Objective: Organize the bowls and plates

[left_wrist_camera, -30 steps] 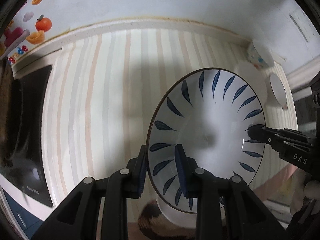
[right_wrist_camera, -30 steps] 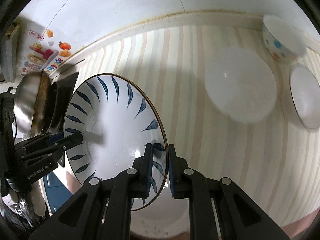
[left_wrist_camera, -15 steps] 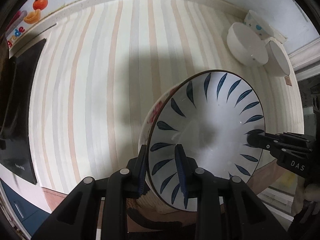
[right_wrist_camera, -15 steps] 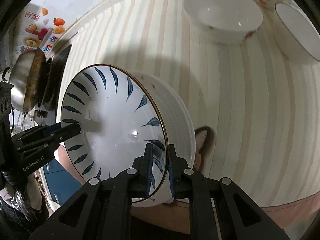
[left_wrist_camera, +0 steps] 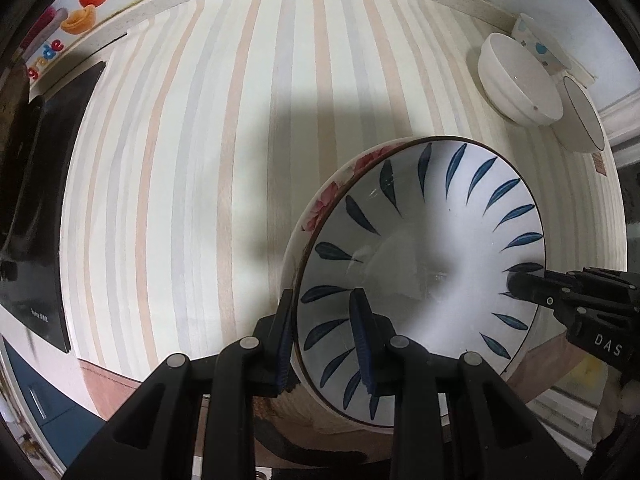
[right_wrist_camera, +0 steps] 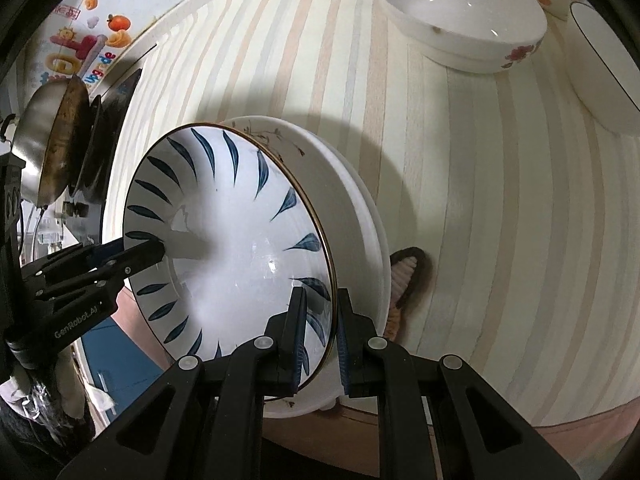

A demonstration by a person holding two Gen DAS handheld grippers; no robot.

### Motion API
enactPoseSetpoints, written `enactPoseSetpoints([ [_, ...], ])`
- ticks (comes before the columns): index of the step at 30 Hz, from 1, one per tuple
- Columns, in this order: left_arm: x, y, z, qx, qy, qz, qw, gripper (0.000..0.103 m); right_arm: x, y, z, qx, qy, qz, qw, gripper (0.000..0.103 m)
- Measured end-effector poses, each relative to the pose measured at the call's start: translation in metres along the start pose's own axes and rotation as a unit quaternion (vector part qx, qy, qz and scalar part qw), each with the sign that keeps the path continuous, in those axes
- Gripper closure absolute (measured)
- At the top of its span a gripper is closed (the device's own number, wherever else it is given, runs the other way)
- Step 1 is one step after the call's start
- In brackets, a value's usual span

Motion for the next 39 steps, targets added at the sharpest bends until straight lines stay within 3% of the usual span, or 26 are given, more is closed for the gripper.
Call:
enactPoseSetpoints([
  [5, 0.003, 0.005, -0.003, -0.003, -0.016, -0.003, 0.9999, 0.078, -0.002, 0.0, 0.004, -0.002, -0.01, -0.007, 1.0, 0.087],
  [12, 0.009, 0.009, -0.004, -0.007, -0.032, -0.004, 0.9995, 0.077, -0.011, -0.003, 0.011, -0.002, -0.009, -0.017, 1.0, 0.079],
  [22, 0.002, 0.005, -0.004, -0.002, -0.029, -0.003, 0.9996, 0.077, -0.007, -0.007, 0.011, 0.002, 0.003, -0.029, 1.0, 0.079],
  [31, 0.002, -0.046, -0.026, 0.046, -0.014, 0.033, 0.9983, 0.077, -0.023, -0.031, -0.004, 0.037, -0.001, -0.062, 0.997, 0.078],
  [39, 0.012, -0.117, -0.062, 0.109, -0.005, 0.029, 0.9936, 0.074, -0.06, -0.092, -0.054, 0.109, 0.0, -0.082, 0.991, 0.044],
])
Point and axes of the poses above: each gripper's, at about its wrist camera, not at the fingertips, and y roughly the way its jaws point, x to its right, z to its top, the point moved 1 cm from there along y, roughly the way its jaws point, and after that the axes turned 5 degrees about y, right-handed, at the moved point
